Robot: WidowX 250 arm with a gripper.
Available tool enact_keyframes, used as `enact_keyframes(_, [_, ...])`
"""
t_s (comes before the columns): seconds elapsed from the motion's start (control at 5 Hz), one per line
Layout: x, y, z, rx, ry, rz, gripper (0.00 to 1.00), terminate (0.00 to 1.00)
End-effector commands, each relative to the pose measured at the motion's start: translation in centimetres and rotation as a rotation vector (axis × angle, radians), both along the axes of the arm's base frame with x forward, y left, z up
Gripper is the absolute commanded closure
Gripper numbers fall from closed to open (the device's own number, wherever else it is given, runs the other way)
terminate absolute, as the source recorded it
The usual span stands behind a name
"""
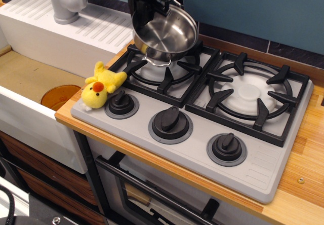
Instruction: Put pan on stove and put stuffedduck in pan
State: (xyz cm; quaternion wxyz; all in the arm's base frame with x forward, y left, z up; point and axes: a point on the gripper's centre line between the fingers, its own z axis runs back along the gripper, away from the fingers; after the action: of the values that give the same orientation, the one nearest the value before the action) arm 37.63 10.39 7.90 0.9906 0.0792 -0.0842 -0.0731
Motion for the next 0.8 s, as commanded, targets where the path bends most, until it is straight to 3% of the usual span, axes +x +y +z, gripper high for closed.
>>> enact_keyframes(0.0, [0.2,0.0,-0.4,0.002,-0.060,0.005,0.00,0.00])
enact_keyframes(0.6, [-1.0,0.3,2.5,0.013,0.006,-0.031,0.00,0.00])
